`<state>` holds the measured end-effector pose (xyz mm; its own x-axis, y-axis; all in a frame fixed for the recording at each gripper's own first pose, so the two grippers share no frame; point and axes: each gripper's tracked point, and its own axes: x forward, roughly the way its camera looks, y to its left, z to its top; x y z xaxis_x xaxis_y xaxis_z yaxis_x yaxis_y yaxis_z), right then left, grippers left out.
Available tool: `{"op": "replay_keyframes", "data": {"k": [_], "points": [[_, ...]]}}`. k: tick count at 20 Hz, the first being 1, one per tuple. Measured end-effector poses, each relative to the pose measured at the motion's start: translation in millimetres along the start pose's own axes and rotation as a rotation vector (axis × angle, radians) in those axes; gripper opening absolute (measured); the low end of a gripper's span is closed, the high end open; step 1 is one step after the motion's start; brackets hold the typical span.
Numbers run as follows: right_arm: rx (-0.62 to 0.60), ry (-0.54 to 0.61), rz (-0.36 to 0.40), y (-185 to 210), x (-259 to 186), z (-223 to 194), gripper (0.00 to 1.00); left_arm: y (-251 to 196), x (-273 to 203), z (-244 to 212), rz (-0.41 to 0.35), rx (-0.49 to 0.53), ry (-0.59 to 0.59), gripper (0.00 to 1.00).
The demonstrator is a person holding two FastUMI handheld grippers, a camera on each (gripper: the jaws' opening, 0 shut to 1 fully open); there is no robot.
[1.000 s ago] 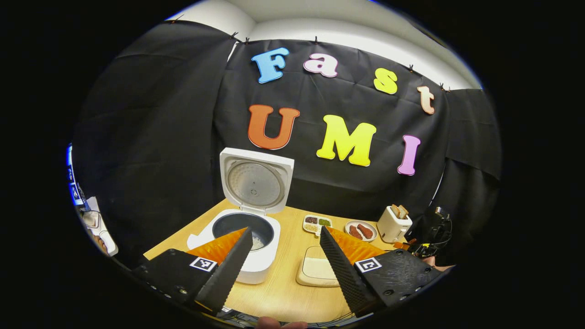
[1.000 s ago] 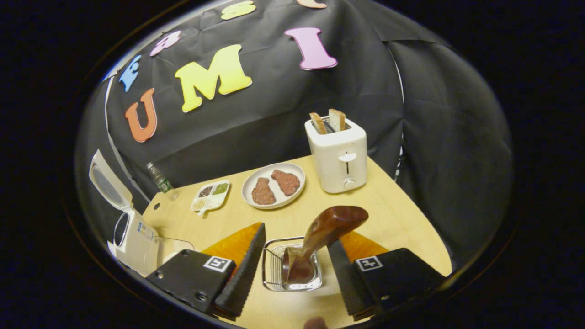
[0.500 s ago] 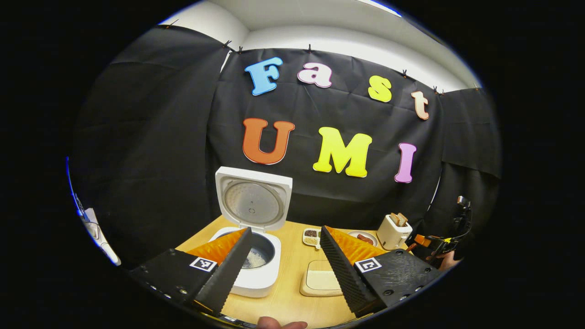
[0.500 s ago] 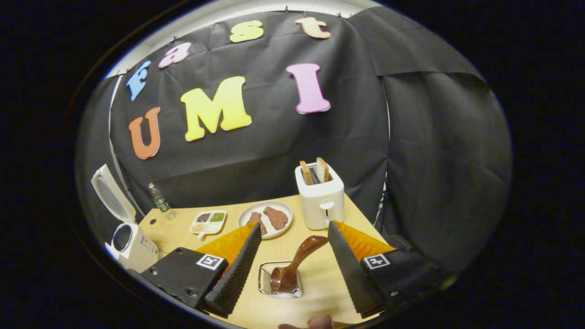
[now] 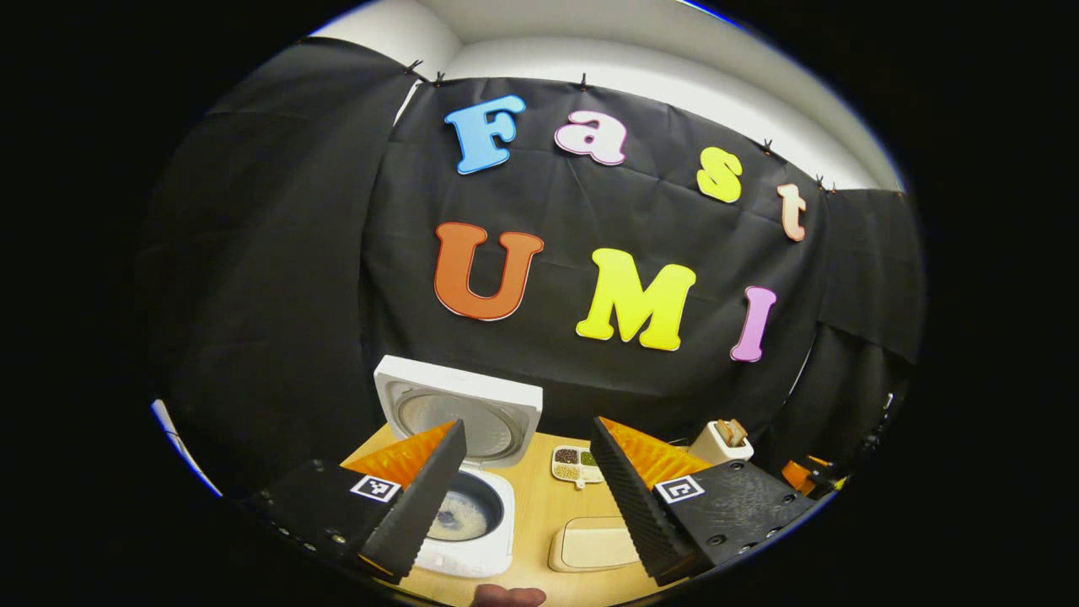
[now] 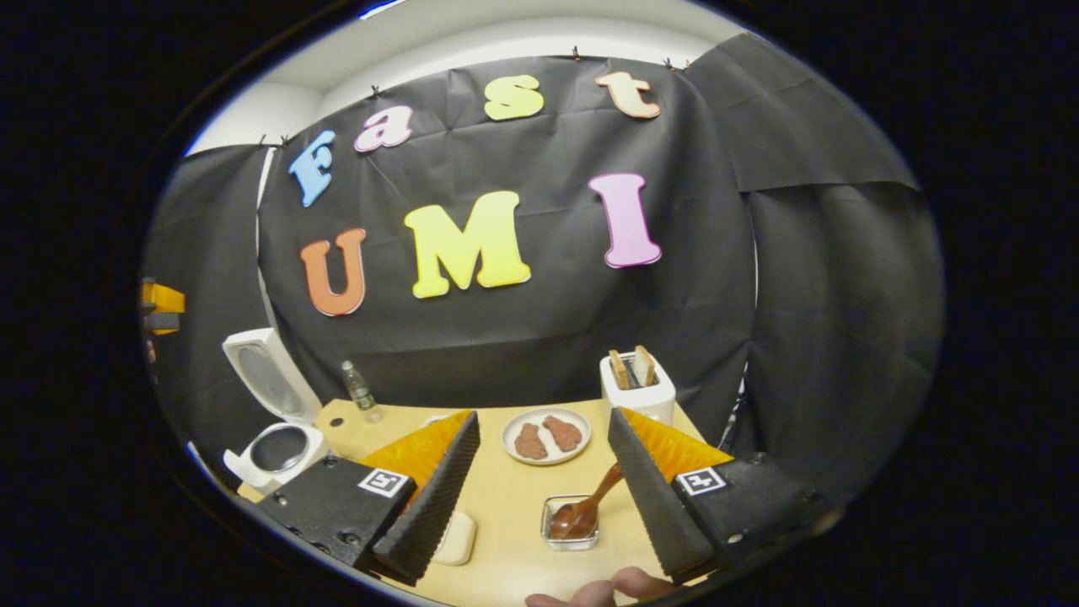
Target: Close the left gripper, press the button to open the rice cooker; take a wooden spoon from the chopstick holder with the right hand, scoop a spoonful of rice and pour it into the rice cooker, then put the wooden spoon back into the chopstick holder.
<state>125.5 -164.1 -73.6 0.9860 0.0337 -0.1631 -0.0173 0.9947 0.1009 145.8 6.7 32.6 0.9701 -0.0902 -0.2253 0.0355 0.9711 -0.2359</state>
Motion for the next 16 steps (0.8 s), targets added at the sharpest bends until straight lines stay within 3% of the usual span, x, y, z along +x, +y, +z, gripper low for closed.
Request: {"op": "replay_keyframes", "data": {"k": [9,12,16], "points": [[-0.052,-0.013,-0.041,-7.5,-57.7,-0.9,0.99,48.1,95.7,44.2,0.069,0.054,0.04,0.94],[-0.01,-0.001,-0.055,-7.2,-66.7,-5.3,1.0,63.2,136.3,28.5,0.057,0.012,0.124,0.94],[0.051,0.035,-0.077,-5.7,-77.9,-21.6,1.0,98.4,174.7,-0.5,0.106,0.008,0.257,0.95]]}}
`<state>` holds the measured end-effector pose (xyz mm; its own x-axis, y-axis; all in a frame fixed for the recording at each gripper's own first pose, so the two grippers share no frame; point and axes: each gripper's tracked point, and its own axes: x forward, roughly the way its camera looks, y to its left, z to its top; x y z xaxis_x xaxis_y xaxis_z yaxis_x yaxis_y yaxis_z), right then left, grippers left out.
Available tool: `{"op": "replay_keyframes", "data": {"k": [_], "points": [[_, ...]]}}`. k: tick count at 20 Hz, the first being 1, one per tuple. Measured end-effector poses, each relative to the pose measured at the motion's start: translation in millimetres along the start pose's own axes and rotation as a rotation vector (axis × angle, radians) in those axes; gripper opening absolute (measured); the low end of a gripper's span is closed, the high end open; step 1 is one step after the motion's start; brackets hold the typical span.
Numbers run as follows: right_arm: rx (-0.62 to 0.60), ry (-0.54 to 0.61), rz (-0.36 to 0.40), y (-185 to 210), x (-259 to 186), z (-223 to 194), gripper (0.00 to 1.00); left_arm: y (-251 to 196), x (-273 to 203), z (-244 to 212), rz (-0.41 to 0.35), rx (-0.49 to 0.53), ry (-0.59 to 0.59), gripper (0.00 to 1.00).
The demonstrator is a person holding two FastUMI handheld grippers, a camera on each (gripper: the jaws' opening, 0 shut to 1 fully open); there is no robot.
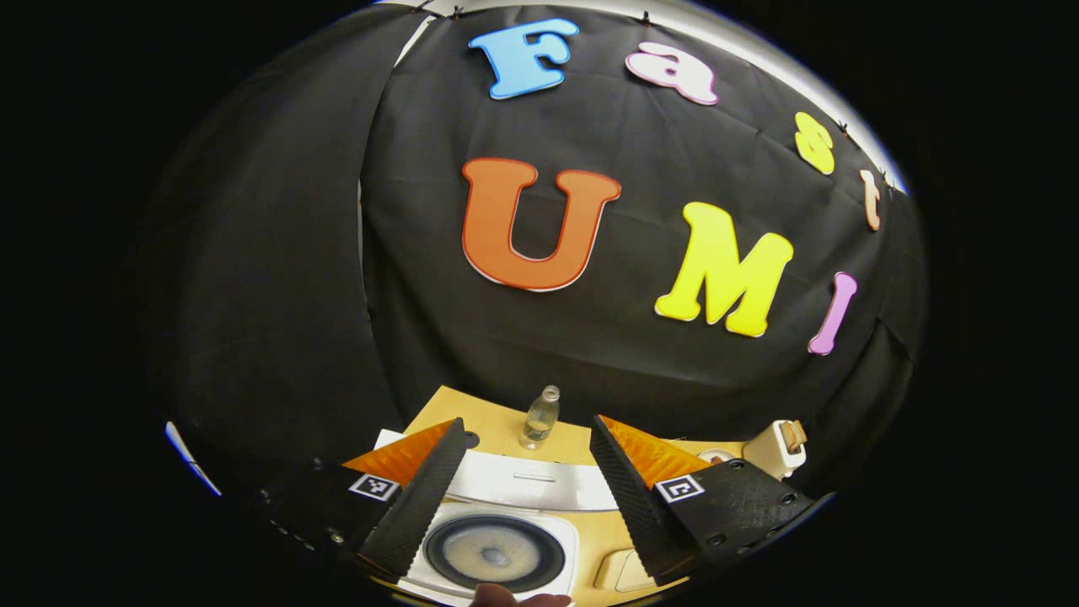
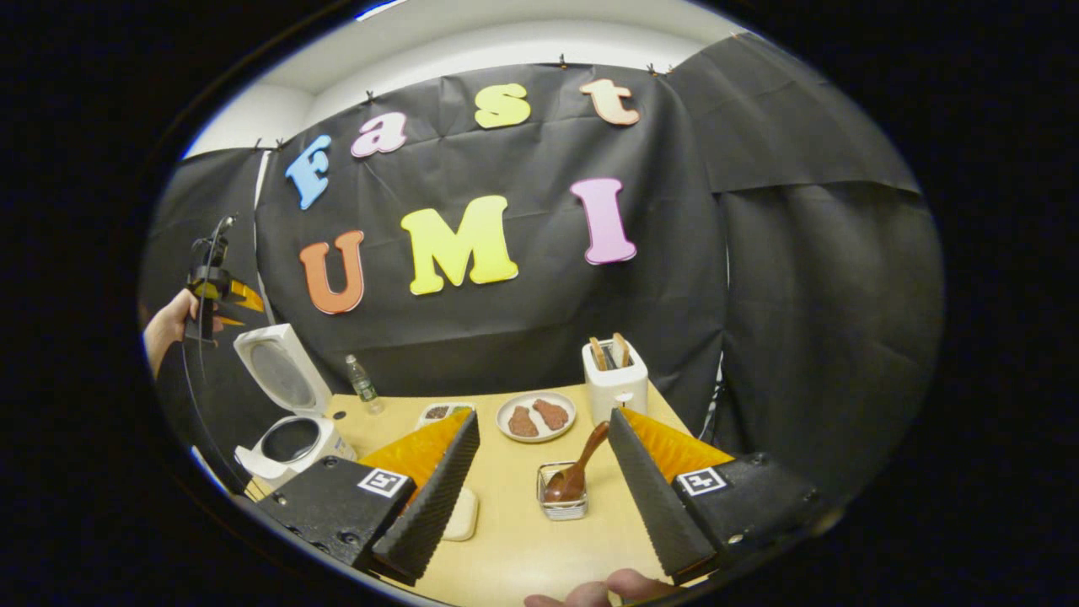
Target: Close the left gripper, press the button to open the rice cooker; take a wooden spoon from the chopstick holder with the right hand, scoop a spoonful of rice and pour it into the rice cooker, then put the wooden spoon back into the chopstick holder.
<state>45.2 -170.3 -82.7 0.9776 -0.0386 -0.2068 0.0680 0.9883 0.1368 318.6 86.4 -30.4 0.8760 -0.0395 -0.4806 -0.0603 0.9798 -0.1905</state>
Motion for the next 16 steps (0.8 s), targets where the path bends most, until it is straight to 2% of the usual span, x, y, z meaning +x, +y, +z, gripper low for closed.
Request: {"op": "replay_keyframes", "data": {"k": [5,8,12,16], "points": [[0.043,0.049,-0.035,-4.4,-13.8,-24.3,1.0,0.0,15.2,-9.6,-0.003,0.014,0.07,0.95],[0.068,0.054,-0.038,0.3,-16.2,-26.8,0.99,-3.9,10.6,-19.3,-0.012,0.077,0.099,0.97],[0.061,0.047,-0.021,14.8,-18.4,-26.0,1.0,-2.6,-8.7,-38.7,-0.014,0.204,0.147,0.97],[0.046,0.043,0.02,38.6,-24.6,-25.3,1.0,-9.8,-33.4,-52.9,-0.044,0.213,0.165,0.97]]}}
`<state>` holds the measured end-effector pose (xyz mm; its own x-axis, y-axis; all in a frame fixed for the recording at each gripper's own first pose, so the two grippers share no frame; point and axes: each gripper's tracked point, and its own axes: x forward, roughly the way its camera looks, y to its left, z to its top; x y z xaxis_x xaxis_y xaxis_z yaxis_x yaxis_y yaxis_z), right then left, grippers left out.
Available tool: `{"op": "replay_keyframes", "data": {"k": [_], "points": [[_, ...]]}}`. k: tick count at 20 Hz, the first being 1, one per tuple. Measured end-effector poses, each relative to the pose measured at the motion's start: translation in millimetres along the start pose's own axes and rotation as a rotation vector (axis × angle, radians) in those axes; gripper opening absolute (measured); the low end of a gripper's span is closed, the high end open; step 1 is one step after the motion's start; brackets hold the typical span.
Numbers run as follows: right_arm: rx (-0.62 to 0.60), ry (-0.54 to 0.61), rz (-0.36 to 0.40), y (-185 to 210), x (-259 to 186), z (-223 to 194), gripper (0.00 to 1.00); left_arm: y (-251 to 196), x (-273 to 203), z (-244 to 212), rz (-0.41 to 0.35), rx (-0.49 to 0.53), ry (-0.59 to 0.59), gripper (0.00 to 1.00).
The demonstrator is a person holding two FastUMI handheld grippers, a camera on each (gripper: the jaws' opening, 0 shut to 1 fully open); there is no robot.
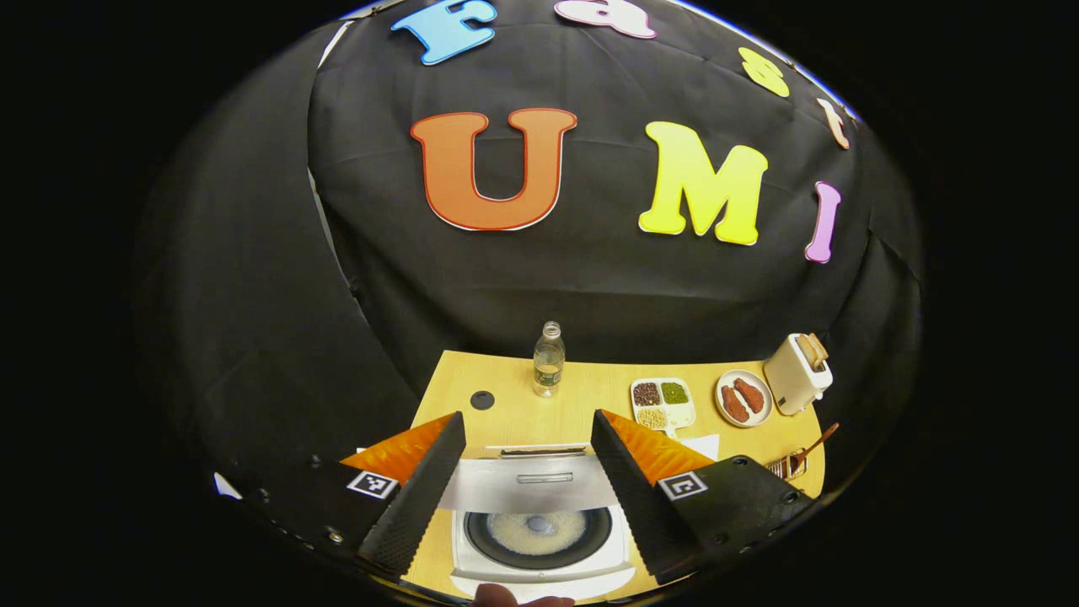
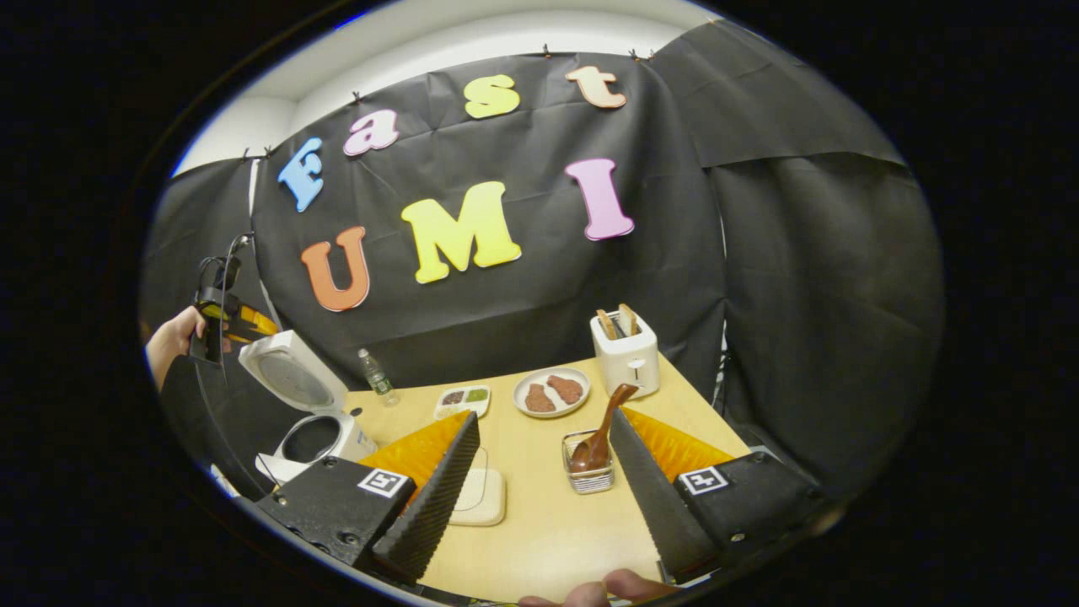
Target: Close the left gripper, press the button to open the rice cooker; take a wooden spoon from the chopstick holder with the right hand, scoop a spoonful of rice and pour it into the rice cooker, then put the wooden spoon back into the chopstick holder.
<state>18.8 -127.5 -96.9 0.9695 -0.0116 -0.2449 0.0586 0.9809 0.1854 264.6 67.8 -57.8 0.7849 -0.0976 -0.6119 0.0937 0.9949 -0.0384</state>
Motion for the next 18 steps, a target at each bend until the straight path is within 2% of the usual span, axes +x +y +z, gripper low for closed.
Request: {"op": "replay_keyframes", "data": {"k": [4,12,16,18], "points": [[-0.014,0.012,0.037,25.3,-9.4,-10.1,1.0,-5.4,-21.8,-35.7,-0.016,0.013,0.036,0.97],[-0.053,0.061,0.107,84.4,-18.1,-35.9,1.0,-19.4,-53.4,-143.6,-0.041,-0.009,0.092,0.96],[-0.096,0.062,0.138,111.7,-26.0,-39.3,0.99,-22.7,-58.2,-174.3,-0.025,0.071,0.084,0.96],[-0.108,0.061,0.145,121.6,-29.3,-40.4,0.99,-22.3,-56.4,-185.0,-0.022,0.078,0.092,0.96]]}}
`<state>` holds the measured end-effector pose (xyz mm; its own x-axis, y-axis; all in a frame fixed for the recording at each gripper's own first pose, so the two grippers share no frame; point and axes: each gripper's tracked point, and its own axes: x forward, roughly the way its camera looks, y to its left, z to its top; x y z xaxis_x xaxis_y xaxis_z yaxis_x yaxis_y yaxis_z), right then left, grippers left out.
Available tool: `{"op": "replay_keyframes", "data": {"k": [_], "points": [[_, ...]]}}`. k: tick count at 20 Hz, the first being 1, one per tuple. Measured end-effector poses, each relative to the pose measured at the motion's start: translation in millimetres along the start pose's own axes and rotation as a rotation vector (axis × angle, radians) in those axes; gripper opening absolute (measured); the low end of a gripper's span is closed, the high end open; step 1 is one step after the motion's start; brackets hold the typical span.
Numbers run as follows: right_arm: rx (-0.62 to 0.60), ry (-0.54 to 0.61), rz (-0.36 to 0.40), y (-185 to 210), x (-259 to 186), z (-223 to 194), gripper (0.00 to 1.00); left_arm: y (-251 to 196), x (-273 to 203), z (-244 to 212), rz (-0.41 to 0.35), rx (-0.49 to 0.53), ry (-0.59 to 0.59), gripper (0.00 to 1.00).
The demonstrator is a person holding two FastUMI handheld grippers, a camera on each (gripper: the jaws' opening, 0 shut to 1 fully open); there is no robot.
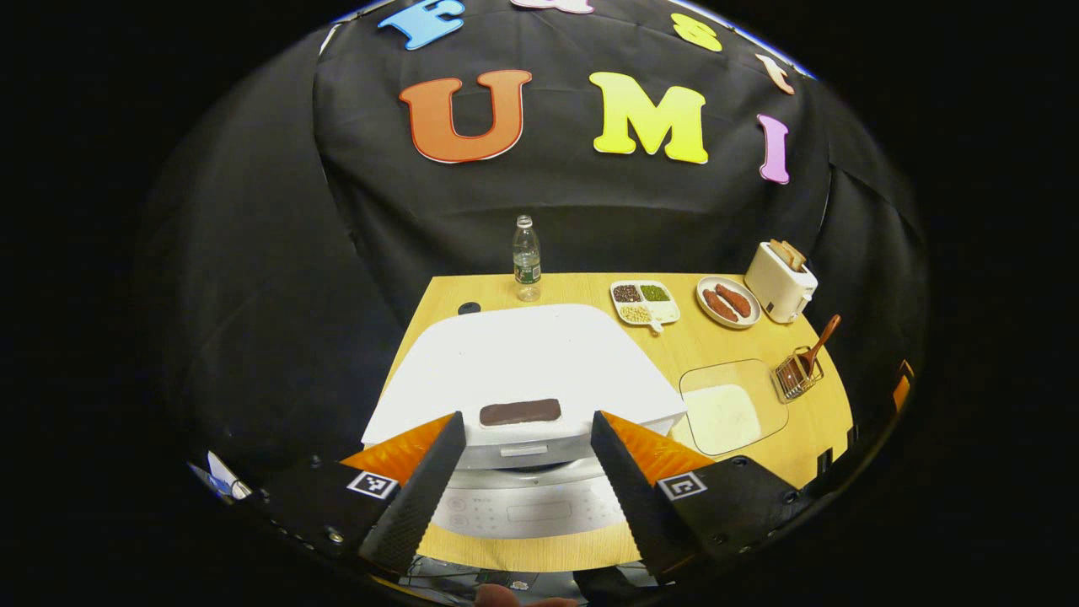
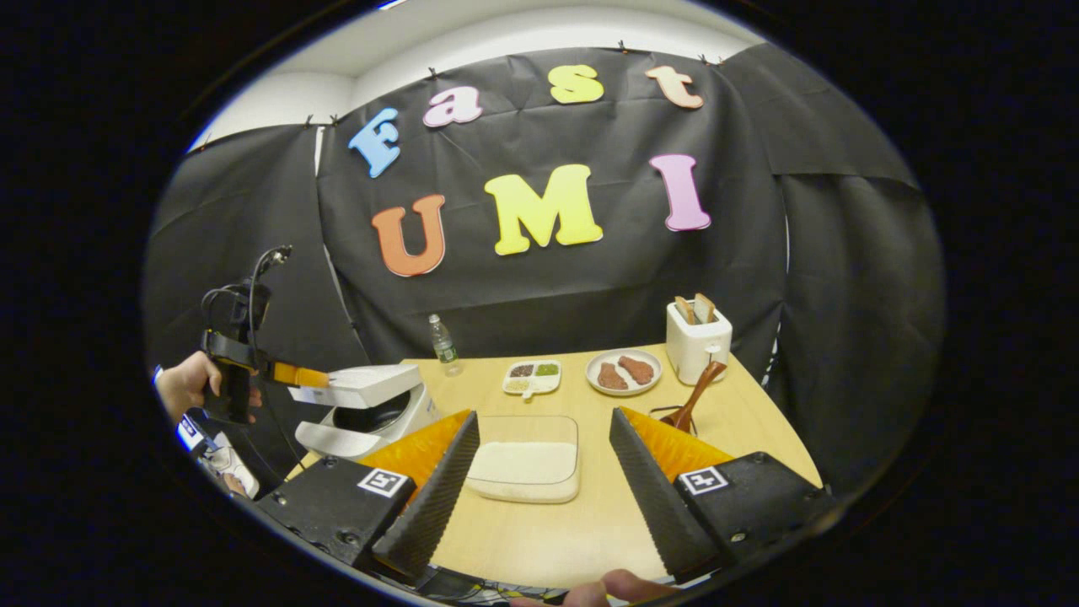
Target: Close the left gripper, press the button to open the rice cooker; take a wooden spoon from the chopstick holder with the right hand, scoop a spoonful of rice and pour it into the rice cooker, then put the wooden spoon back into the chopstick holder.
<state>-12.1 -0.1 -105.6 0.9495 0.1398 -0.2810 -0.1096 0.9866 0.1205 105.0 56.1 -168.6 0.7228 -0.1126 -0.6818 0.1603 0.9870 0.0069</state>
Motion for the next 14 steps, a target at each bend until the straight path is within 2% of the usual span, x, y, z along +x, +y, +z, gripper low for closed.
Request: {"op": "replay_keyframes", "data": {"k": [7,14], "points": [[-0.002,0.014,-0.021,5.7,-6.3,-6.4,1.0,-4.6,17.2,-32.0,-0.056,-0.175,0.068,0.98],[-0.014,0.011,-0.032,11.9,-5.4,-1.4,1.0,-7.3,28.5,-52.9,-0.055,-0.2,0.115,0.97]]}}
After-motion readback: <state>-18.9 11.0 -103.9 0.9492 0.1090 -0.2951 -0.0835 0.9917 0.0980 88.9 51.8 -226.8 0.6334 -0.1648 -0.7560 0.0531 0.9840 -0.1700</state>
